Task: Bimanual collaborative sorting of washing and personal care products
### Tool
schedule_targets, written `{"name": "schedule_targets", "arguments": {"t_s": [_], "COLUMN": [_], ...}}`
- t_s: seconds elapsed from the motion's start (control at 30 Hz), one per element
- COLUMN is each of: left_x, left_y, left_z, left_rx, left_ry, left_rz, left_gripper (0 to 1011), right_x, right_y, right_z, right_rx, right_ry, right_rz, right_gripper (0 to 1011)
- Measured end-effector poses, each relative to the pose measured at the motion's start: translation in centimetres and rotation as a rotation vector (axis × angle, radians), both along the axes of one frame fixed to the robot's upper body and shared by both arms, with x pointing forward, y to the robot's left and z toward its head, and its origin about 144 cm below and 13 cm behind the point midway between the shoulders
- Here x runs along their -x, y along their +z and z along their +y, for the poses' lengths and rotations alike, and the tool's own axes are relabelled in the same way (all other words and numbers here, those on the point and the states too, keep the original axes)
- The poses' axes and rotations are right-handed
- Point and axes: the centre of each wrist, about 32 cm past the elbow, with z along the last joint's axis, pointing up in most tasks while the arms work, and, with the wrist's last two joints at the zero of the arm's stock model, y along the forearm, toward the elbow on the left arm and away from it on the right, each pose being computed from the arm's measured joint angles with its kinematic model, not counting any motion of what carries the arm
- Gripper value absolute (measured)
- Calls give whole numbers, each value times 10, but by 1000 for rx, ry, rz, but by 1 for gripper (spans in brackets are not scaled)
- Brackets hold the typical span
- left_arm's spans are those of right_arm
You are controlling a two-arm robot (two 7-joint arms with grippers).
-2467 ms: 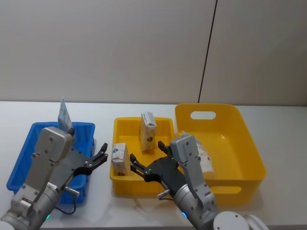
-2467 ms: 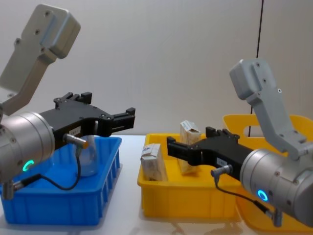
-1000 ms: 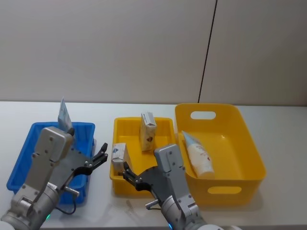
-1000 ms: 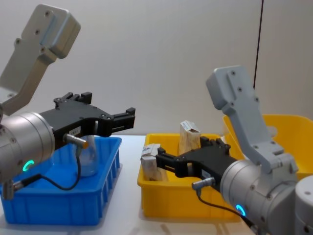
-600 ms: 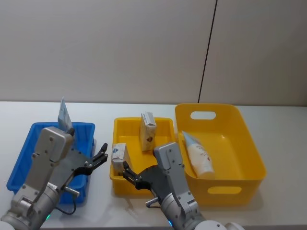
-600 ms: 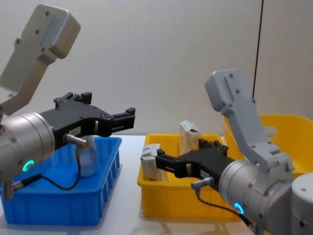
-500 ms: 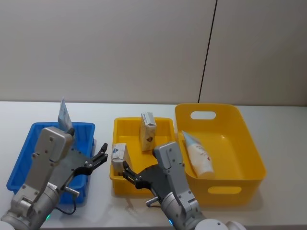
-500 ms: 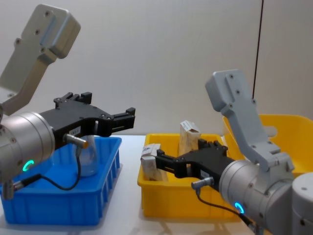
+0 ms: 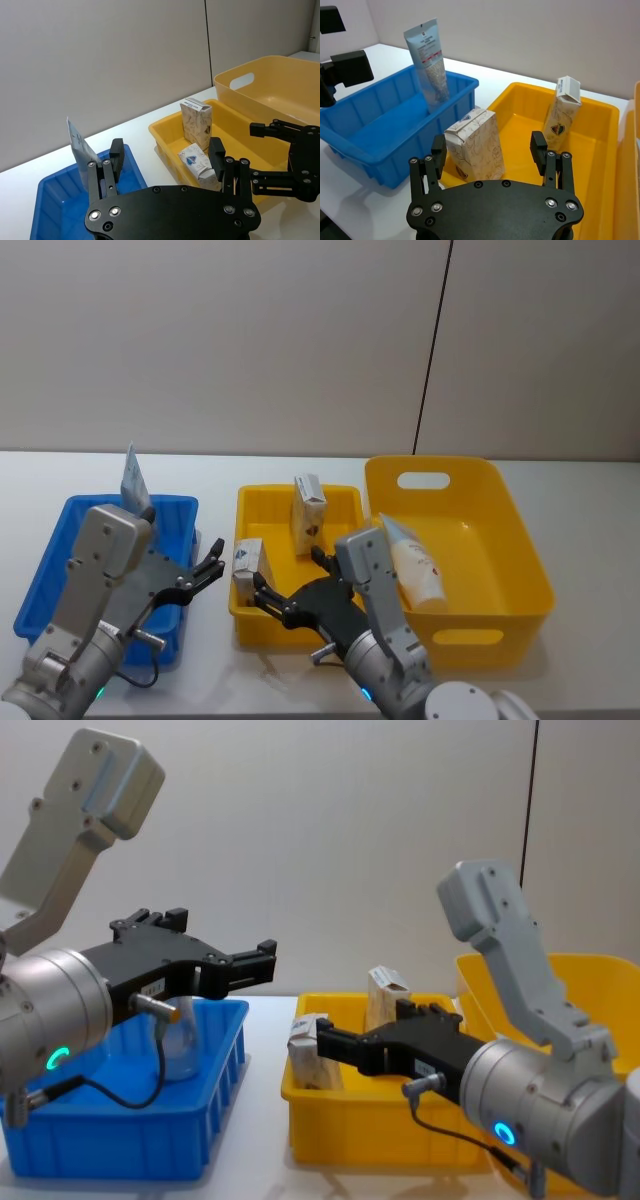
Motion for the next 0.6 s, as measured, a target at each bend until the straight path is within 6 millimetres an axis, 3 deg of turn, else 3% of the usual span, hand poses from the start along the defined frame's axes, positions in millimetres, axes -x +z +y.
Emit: {"name": "schedule_targets", "arguments": {"t_s": [0.6], "left_x": [0], "left_y": [0], "left_z": [0], "left_rx": [0], "left_ry": [0], "left_rz": [0], "left_gripper": [1001], "right_x": [-24], "right_y": [3], "right_z": [-20], "right_rx": [-11], "right_ry": [121], "right_rz": [10], "right_gripper": [1002]}}
